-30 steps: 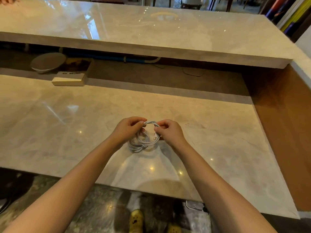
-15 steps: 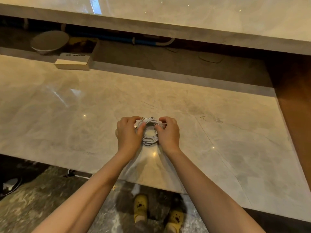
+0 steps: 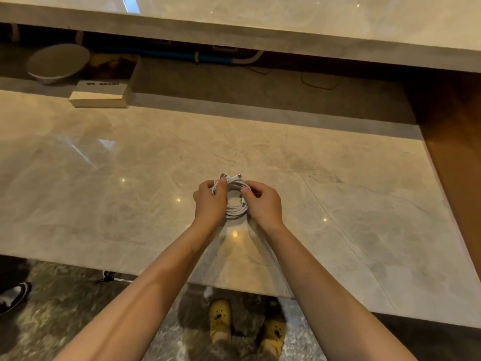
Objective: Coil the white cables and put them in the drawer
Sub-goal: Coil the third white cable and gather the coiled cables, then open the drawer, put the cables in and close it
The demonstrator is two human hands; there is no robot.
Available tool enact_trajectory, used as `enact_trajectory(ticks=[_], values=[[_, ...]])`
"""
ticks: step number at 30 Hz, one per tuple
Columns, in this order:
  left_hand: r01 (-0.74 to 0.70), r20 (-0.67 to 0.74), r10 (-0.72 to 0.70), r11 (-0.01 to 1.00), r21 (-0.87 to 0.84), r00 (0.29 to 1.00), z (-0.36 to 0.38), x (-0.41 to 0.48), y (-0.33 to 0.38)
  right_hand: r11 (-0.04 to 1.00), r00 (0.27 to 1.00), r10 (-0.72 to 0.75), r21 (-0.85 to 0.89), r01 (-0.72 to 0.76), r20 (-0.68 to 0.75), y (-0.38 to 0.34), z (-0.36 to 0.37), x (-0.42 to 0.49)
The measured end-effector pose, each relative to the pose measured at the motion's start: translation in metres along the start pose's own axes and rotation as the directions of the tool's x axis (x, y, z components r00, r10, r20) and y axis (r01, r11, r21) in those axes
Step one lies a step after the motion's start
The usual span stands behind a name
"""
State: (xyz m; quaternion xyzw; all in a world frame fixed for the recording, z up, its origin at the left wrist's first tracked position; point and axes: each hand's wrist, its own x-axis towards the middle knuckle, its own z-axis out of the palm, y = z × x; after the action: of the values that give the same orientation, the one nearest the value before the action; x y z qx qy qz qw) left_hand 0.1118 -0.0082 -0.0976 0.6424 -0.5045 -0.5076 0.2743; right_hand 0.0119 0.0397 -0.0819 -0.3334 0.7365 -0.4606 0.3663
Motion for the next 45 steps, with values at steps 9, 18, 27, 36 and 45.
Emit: enact_trajectory(ticks=[9, 18, 27, 36, 45], values=[[0.029, 0.256, 0.046, 0.958, -0.284, 0.966, 0.019, -0.006, 0.039, 0.929, 0.972, 0.192, 0.344, -0.137, -0.133, -0.013, -0.032, 0.004], [0.128, 0.537, 0.1, 0.92, -0.371, 0.837, 0.066, -0.031, 0.054, 0.723, 0.928, 0.342, 0.672, -0.159, -0.148, -0.001, -0.1, -0.022], [0.225, 0.663, 0.062, 0.914, -0.339, 0.746, 0.092, -0.096, 0.052, 0.718, 0.912, 0.361, 0.682, -0.138, -0.196, 0.031, -0.144, -0.072], [0.249, 0.56, 0.034, 0.872, -0.421, 0.828, 0.105, -0.153, 0.012, 0.718, 0.929, 0.356, 0.665, -0.203, -0.1, 0.067, -0.167, -0.113], [0.276, 0.567, 0.024, 0.857, -0.435, 0.823, 0.117, -0.175, -0.019, 0.809, 0.922, 0.35, 0.55, -0.207, -0.167, 0.104, -0.199, -0.164]])
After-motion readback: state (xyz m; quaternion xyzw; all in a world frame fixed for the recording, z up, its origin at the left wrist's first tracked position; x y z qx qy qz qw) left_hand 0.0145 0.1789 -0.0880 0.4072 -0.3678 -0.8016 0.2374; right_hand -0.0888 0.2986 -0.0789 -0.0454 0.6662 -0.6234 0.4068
